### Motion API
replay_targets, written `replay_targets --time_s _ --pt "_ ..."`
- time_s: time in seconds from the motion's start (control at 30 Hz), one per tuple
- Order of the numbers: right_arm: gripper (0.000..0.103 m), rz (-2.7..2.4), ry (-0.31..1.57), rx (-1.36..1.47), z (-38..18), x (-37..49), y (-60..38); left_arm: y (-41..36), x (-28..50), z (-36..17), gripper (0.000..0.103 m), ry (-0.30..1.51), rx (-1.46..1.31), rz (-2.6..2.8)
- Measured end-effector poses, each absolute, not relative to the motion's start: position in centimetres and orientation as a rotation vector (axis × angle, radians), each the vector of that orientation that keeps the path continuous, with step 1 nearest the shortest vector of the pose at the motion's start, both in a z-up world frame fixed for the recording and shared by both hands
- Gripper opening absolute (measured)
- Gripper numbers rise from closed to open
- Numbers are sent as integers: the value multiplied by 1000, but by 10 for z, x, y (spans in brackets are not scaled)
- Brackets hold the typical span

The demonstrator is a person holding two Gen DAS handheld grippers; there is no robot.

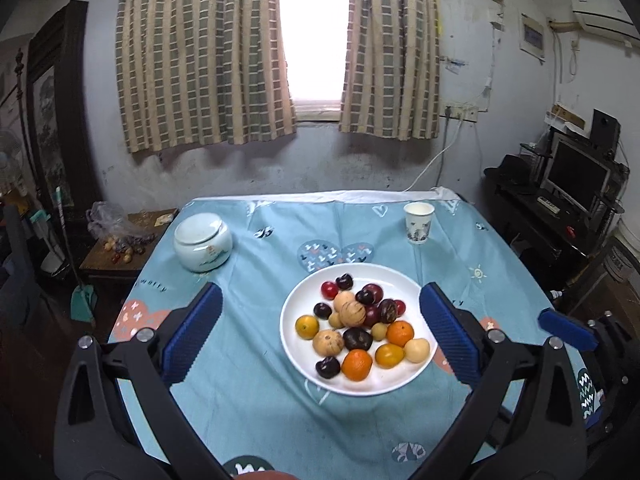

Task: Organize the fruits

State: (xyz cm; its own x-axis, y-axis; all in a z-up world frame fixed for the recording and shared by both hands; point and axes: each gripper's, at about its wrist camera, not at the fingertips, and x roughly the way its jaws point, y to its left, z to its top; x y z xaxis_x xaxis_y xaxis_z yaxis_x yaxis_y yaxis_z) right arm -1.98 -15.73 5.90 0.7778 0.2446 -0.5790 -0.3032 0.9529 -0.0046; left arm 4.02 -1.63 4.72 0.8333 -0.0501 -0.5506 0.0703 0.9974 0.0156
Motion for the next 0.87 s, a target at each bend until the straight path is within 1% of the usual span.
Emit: replay_targets --time_s 0.37,0.43,0.87 --pt "89 178 670 -111 53 -20 -145 1 8 41 100 609 31 0" --pt "91 189 675 -114 51 -21 -142 5 5 42 100 609 28 11" --pt "92 222 685 -124 50 -25 -130 10 3 45 100 607 30 35"
